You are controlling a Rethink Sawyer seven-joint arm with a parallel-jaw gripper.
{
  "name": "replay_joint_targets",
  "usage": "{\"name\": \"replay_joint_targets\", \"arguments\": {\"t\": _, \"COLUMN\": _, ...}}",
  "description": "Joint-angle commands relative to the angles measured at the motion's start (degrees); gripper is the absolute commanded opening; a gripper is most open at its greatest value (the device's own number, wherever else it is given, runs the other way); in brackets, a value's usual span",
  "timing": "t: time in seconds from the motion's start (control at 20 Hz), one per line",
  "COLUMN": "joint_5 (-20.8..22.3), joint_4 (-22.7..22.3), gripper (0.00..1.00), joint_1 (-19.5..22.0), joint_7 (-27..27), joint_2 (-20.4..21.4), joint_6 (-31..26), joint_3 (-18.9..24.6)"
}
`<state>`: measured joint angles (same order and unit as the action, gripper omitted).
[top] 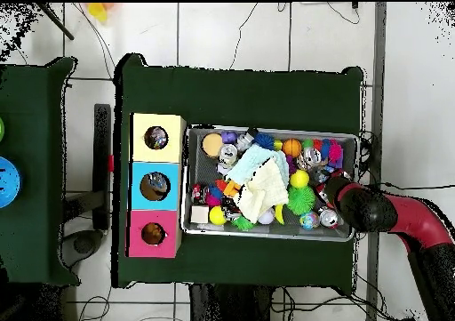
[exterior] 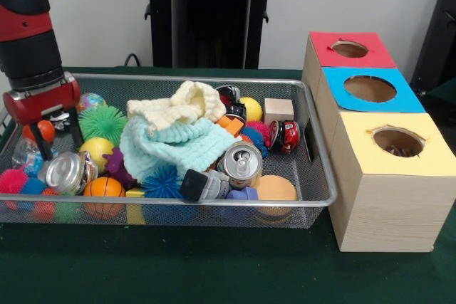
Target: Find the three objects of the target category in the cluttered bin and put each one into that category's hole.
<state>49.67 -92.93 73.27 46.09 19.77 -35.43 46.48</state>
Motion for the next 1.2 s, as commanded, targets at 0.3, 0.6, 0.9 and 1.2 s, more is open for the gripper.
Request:
{"name": "replay_joint_targets", "arguments": {"t": 0.3, "joint_5": 2.99, "joint_4": 6.9, "gripper": 1.0, "joint_1": -1.44, "joint_7": -14.58, "joint_2": -3.84, "joint_6": -6.35, "joint_3": -3.34}}
{"name": "replay_joint_targets", "arguments": {"t": 0.6, "joint_5": 2.14, "joint_4": 14.56, "gripper": 1.0, "joint_1": -1.15, "joint_7": -19.55, "joint_2": -10.97, "joint_6": -7.55, "joint_3": -2.54}}
{"name": "replay_joint_targets", "arguments": {"t": 0.9, "joint_5": 0.7, "joint_4": 14.91, "gripper": 1.0, "joint_1": -0.91, "joint_7": -19.78, "joint_2": -13.28, "joint_6": -6.78, "joint_3": -1.74}}
{"name": "replay_joint_targets", "arguments": {"t": 1.2, "joint_5": 0.19, "joint_4": 14.71, "gripper": 0.0, "joint_1": -0.69, "joint_7": -24.36, "joint_2": -13.9, "joint_6": -7.98, "joint_3": -0.52}}
